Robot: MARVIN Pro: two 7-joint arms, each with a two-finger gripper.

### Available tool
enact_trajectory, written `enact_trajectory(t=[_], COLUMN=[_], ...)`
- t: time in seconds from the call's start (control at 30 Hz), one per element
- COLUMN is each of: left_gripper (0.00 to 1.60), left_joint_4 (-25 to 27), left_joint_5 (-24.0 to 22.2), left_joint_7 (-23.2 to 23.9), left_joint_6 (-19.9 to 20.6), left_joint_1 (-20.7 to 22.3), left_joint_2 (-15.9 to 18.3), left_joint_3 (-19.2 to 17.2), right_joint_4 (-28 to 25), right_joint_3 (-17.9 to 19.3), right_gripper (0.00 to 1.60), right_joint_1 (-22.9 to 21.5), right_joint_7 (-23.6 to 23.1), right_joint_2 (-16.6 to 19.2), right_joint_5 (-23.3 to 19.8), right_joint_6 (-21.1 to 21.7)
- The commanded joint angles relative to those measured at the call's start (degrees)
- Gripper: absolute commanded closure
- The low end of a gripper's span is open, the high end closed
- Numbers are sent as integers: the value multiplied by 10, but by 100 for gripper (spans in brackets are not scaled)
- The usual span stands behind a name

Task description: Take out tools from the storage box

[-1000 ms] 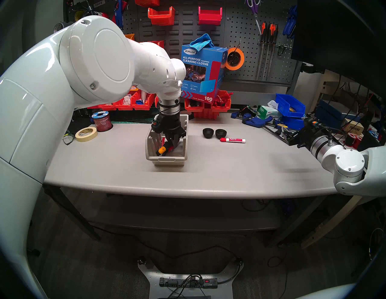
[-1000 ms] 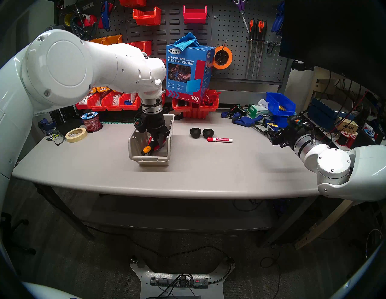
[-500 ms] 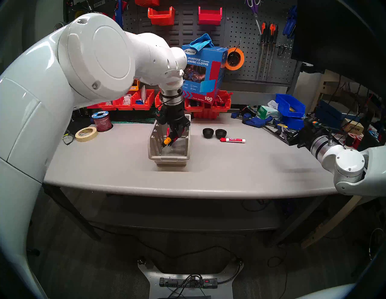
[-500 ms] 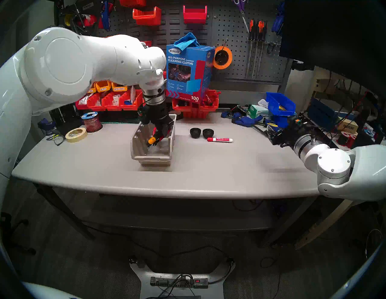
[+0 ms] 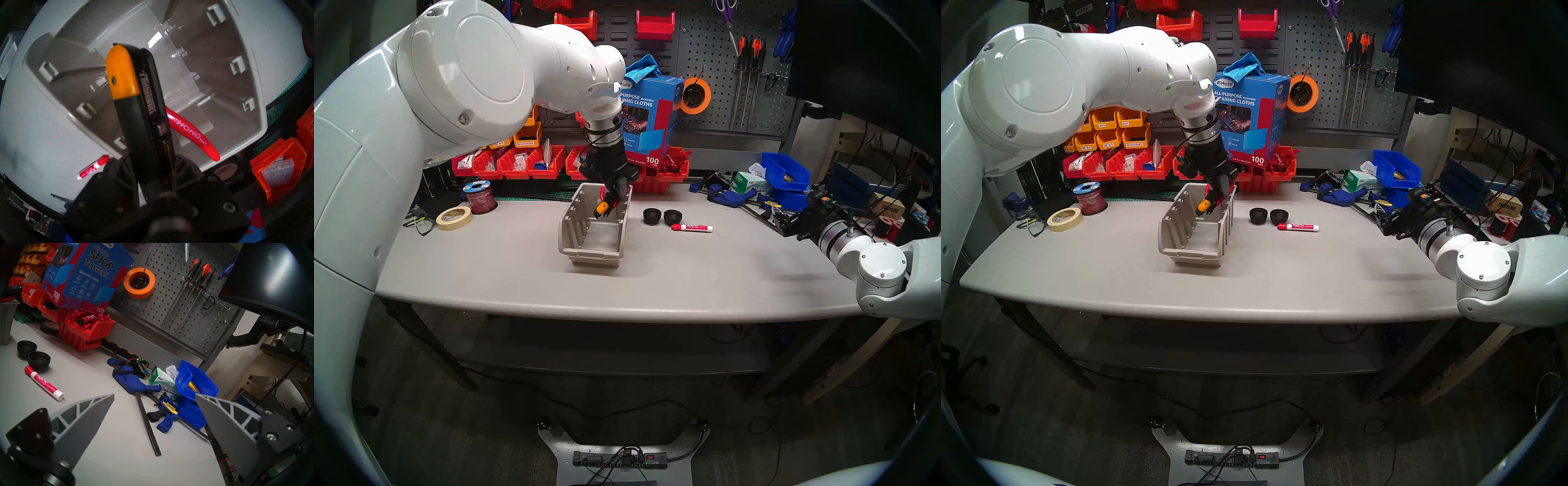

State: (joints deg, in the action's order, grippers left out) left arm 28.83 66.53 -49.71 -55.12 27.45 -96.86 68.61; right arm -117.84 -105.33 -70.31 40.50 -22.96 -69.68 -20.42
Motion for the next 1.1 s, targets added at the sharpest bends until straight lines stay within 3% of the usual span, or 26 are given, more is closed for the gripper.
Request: enact_trajectory(t=[0.0, 0.53, 0.8, 1.07], left_gripper=[160, 160, 160, 160], left_joint_4=[-32, -49, -48, -45], left_joint_5=[-10, -40, -57, -61], left_joint_7=[-43, -48, -41, -27], left_joint_6=[1, 3, 7, 14], left_joint_1=[49, 55, 24, -32], left_joint_2=[5, -7, -22, -37], left_joint_3=[-21, -86, -117, -127], right_joint_4=[1, 1, 0, 0], right_joint_3=[4, 3, 3, 2], right_gripper=[0, 0, 0, 0], right_joint_1=[-5, -5, -5, -5], right_joint_7=[2, 2, 2, 2], right_joint_2=[-1, -3, -4, -4], right_joint_5=[0, -2, -2, -3], right_joint_6=[-1, -3, -3, -4])
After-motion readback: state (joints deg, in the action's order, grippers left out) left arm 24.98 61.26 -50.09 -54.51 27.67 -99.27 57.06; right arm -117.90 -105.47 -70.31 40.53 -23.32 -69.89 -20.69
